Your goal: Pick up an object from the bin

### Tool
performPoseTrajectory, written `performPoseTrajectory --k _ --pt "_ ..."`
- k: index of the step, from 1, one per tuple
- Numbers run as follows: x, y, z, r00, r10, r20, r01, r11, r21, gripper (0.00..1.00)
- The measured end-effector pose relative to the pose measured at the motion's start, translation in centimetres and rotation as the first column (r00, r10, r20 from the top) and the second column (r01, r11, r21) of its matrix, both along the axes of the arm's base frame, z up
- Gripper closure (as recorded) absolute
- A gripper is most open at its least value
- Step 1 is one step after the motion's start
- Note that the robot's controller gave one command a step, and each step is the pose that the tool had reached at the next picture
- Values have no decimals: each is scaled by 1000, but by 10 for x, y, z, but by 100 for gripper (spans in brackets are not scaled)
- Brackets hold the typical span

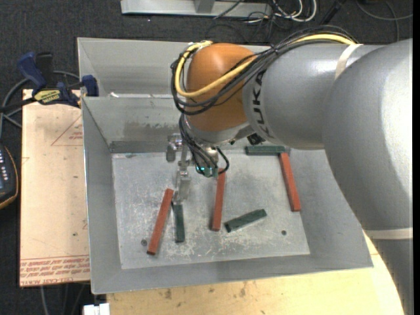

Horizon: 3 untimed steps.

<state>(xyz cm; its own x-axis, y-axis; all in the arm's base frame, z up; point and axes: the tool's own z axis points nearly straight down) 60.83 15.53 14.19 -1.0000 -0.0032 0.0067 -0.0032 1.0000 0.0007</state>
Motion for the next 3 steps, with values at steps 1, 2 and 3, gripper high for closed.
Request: performPoseTrajectory --k 1,2,3 --pt "-45 7 -74 987 159 4 -159 987 1 0" --pt "-42 8 -68 987 157 15 -157 988 5 100" --pt "-42 6 -70 988 156 12 -156 988 2 0"
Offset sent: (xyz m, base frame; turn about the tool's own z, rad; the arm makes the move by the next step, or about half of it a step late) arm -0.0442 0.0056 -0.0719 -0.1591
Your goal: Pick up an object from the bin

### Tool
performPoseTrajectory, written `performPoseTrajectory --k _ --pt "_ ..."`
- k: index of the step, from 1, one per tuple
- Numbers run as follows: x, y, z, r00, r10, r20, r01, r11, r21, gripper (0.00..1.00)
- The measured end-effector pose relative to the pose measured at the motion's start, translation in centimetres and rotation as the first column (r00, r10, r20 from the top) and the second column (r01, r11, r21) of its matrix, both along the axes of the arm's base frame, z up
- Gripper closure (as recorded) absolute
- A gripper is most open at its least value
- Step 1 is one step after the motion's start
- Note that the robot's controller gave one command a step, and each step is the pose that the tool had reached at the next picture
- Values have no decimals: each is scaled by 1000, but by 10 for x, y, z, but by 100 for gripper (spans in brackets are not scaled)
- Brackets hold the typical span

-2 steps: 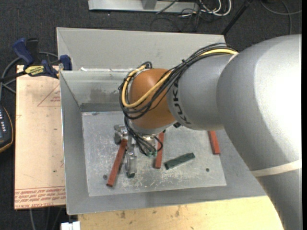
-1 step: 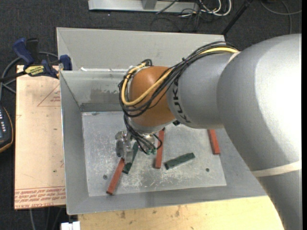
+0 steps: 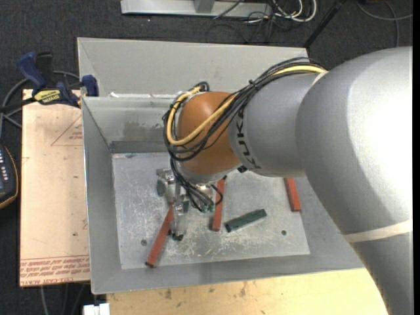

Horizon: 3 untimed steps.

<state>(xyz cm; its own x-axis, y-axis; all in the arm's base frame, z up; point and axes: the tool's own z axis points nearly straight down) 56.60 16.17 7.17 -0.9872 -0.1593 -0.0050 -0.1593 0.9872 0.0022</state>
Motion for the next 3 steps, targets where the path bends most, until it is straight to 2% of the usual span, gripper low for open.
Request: performPoseTrajectory --k 1,2,3 --pt "0 2 1 1000 1 1 -1 1000 3 100" --pt "0 0 0 1000 0 2 0 1000 1 0" --pt "-29 -18 -1 1000 25 -4 -25 1000 -1 0"
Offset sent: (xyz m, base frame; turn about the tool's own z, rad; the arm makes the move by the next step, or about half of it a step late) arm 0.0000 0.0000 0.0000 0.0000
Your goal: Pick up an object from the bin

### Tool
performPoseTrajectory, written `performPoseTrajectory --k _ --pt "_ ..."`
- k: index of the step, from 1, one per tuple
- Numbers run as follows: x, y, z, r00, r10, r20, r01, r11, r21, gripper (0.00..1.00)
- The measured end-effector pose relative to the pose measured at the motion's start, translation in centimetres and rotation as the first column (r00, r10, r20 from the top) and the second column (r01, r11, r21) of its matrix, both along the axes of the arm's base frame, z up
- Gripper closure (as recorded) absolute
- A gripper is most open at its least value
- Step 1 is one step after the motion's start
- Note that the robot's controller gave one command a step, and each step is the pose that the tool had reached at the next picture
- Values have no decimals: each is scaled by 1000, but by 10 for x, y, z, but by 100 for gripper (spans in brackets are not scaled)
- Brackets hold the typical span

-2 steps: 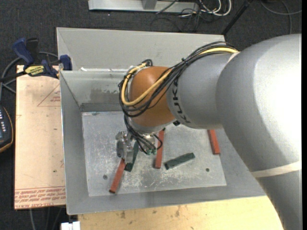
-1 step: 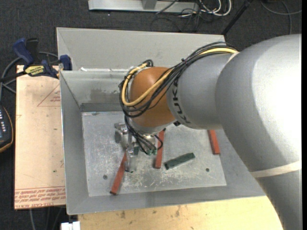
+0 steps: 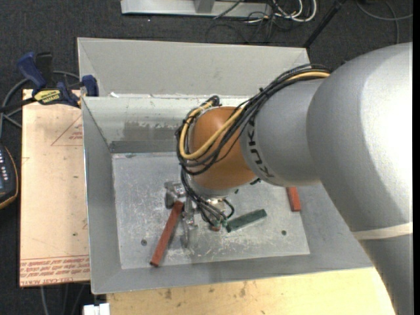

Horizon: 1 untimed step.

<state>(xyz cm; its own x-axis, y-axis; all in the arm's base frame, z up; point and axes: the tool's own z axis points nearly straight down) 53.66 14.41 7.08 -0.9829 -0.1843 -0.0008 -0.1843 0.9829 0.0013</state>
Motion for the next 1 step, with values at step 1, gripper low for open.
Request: performPoseTrajectory --k 1 --pt "2 1 1 1000 0 4 0 1000 2 100"
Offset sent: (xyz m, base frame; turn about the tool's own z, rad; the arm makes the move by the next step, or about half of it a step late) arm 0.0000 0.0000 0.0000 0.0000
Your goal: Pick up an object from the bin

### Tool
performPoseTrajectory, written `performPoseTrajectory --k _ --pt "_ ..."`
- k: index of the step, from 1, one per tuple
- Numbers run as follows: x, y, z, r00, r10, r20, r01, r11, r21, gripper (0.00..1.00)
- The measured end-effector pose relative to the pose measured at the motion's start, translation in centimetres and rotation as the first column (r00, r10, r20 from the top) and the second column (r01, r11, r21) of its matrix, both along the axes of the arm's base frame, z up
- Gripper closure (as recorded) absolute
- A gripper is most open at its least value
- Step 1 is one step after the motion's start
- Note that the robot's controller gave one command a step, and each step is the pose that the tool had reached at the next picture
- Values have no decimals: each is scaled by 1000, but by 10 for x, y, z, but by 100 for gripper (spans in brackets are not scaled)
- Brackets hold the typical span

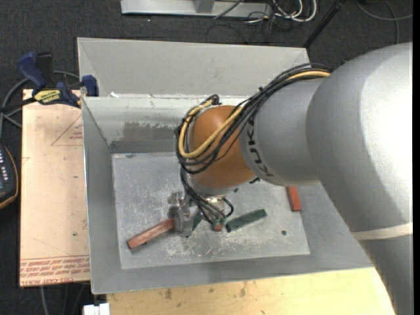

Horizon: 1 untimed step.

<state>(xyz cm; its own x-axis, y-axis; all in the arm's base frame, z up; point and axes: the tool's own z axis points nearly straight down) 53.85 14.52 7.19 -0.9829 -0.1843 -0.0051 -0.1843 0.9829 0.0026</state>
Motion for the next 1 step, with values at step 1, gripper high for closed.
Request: performPoseTrajectory --k 1 --pt "19 36 151 940 341 6 -341 940 -2 100"
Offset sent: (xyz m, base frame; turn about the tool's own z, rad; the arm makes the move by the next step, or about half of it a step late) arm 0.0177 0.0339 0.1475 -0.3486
